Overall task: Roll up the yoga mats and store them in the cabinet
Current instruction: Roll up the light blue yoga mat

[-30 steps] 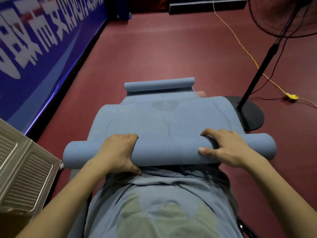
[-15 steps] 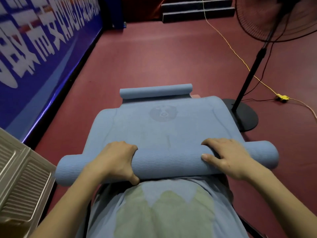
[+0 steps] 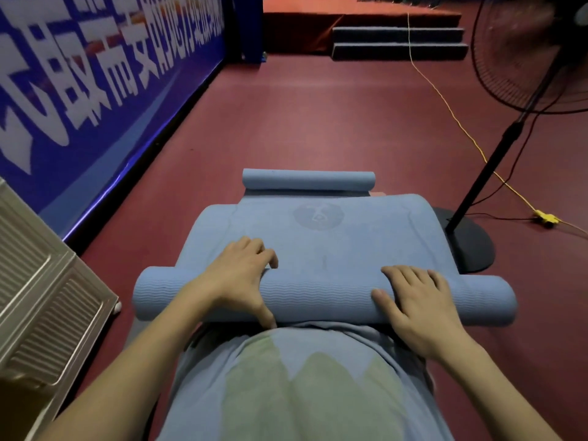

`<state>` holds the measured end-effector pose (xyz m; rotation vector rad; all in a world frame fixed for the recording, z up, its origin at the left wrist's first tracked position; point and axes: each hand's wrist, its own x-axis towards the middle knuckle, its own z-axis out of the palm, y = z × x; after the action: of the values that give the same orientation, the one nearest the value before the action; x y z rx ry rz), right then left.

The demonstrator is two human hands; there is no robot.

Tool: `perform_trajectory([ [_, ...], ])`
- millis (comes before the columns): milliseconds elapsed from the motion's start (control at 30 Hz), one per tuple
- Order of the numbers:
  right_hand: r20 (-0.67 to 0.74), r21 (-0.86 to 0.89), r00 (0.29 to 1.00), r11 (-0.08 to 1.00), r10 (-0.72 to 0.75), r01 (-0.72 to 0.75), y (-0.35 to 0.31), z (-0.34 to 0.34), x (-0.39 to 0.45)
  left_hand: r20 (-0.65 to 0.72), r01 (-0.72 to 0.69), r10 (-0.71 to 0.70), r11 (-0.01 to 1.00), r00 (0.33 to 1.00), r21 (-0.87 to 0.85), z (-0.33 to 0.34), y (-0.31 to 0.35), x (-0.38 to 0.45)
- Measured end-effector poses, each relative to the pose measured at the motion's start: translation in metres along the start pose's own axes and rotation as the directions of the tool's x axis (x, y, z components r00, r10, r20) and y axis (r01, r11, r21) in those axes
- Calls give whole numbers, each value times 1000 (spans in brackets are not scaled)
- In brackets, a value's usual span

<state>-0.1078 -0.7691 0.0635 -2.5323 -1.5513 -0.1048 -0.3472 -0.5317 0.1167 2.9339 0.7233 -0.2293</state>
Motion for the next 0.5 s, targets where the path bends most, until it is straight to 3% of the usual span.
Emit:
perform_trajectory([
  [167,68,-14,998,1000,2,-1,2,-2,5,-242,-26,25,1000,970,-1,15,2,-17],
  [333,140,12,990,999,33,-35,2,-8,24,-474,27,-26,1000,880,-5,44,12,-35],
  [500,185,31,982,999,38,-45,6,-6,35,-535,79,-73,997,842,-12,60,26,-37],
])
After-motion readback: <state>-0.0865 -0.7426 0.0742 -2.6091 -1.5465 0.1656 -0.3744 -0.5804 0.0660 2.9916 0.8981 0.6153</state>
